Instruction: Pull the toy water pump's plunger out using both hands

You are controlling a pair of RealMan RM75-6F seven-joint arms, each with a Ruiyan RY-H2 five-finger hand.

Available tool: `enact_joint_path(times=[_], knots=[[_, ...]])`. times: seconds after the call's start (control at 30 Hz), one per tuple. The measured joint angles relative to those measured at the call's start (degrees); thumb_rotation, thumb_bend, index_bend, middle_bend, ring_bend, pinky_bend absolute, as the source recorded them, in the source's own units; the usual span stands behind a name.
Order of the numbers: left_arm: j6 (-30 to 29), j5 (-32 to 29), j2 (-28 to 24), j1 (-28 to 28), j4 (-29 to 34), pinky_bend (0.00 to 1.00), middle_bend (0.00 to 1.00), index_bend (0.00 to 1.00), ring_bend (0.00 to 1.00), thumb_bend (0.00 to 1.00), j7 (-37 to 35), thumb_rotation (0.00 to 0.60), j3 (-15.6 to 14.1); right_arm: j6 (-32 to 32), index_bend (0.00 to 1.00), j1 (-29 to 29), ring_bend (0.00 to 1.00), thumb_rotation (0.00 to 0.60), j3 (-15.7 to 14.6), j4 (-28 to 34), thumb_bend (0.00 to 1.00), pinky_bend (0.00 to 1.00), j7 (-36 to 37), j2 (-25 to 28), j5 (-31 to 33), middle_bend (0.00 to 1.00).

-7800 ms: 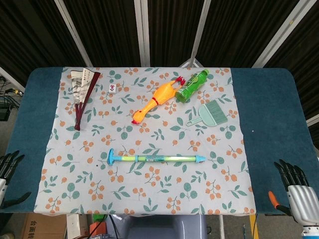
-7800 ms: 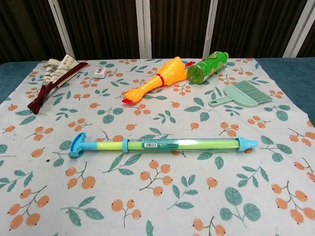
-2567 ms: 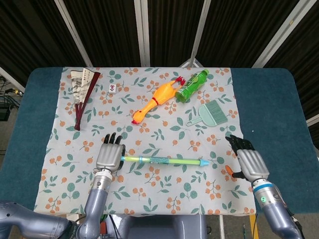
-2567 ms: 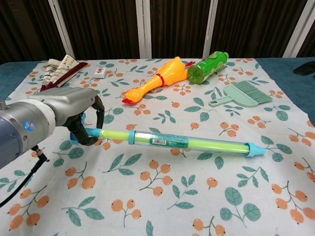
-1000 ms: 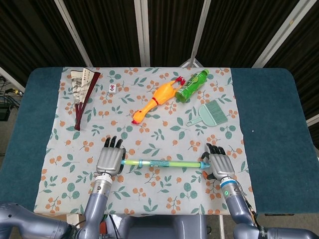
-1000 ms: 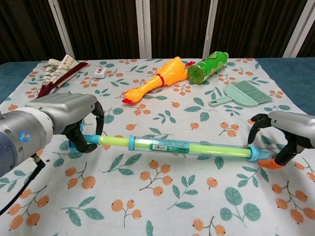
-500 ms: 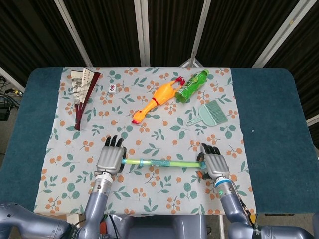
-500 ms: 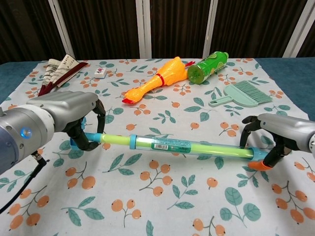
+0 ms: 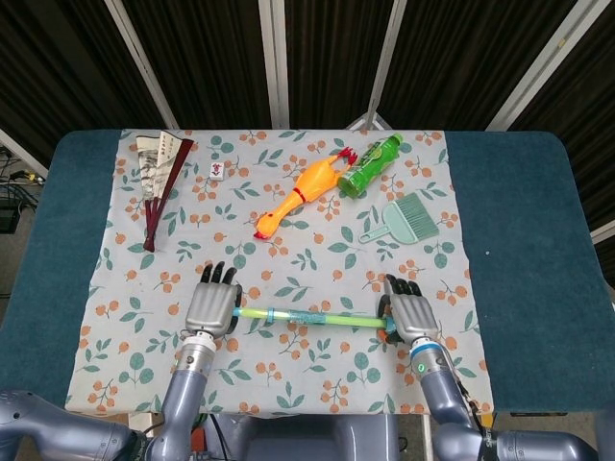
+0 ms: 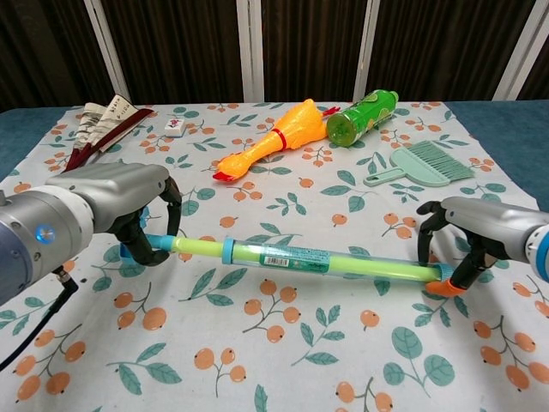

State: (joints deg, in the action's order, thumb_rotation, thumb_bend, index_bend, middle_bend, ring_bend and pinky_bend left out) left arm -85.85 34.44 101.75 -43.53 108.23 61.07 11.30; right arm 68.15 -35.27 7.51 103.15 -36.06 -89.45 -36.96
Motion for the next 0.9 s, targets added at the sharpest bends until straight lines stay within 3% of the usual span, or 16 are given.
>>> enact_joint_path(times=[0.4, 0.9], knots=[[0.93, 0.22, -1.71, 0.79, 0.52, 0.02, 0.12, 0.65, 0.0, 0.49, -1.47, 0.6, -0.79, 1.31, 0.64, -0.2, 0.0, 0.6, 0.1, 0.26, 0.37, 0.0, -0.72, 0.48, -0.02, 0.03], [0.47, 0.79, -2.8, 0.91, 3.04, 0.02, 0.12, 0.65, 0.0, 0.49, -2.08, 0.6, -0.71, 2.6, 0.65, -1.33, 0.0, 0.6, 3.06, 1.35, 0.37, 0.0, -1.52, 4.02, 0.8, 0.04]])
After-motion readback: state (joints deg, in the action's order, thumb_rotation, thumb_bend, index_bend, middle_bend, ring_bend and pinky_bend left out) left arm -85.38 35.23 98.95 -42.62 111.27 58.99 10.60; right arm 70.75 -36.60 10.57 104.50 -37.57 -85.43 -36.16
